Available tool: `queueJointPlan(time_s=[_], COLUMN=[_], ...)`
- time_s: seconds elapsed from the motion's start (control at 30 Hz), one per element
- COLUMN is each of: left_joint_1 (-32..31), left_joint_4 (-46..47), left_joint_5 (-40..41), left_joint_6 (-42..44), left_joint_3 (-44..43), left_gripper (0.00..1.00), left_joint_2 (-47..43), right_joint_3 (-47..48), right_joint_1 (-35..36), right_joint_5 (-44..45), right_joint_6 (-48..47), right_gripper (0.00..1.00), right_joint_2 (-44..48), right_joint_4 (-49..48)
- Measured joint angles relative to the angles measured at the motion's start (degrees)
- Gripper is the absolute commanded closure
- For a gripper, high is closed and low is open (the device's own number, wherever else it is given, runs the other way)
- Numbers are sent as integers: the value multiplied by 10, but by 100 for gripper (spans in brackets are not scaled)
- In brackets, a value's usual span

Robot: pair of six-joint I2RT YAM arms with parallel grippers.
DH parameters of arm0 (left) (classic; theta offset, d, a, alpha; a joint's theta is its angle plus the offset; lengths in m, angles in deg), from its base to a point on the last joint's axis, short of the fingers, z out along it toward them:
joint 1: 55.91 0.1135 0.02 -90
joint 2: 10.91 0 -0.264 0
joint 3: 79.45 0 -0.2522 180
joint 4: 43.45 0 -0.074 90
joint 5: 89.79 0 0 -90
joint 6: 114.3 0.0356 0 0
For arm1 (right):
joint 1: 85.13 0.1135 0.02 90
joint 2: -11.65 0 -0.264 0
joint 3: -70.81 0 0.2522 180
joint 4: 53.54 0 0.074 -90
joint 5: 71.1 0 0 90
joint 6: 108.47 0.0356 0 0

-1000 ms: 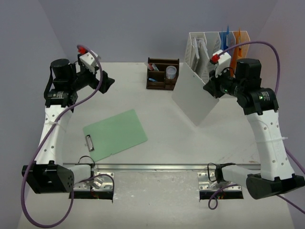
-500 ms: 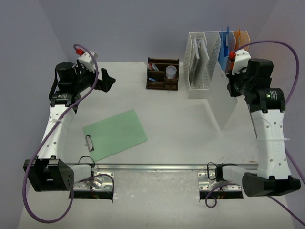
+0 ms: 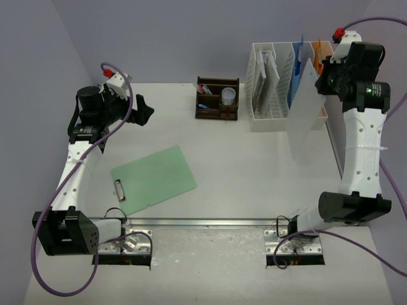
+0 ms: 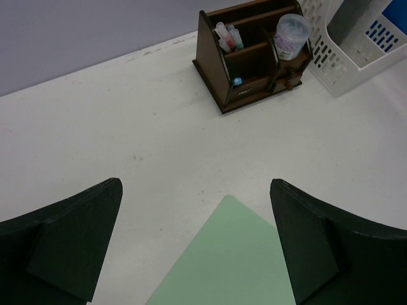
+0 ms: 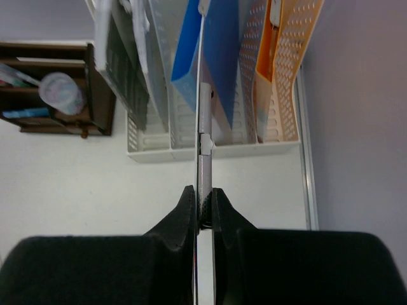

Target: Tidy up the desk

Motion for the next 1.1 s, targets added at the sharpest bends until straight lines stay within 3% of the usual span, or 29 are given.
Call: queueJointPlan(time_s=[0.1,0.23,0.77,1.1], left_joint_1=[0,0,0,0], left_joint_4=[0,2,4,3], left_joint_5=[4,5,4,7], left_joint_6=[2,4,-3,-2], left_joint_3=[1,4,4,4], left_gripper=[0,0,0,0], left_joint_2=[0,0,25,25], right_joint_3=[81,111,34,14], right_joint_1=[0,0,0,0], right_joint_5=[-25,-47,-76,-39], right_joint_6=[16,30,13,-32], right_gripper=[100,100,100,100], right_joint_2=[-34,-38,35,-38], right_joint_4=[16,26,24,-85])
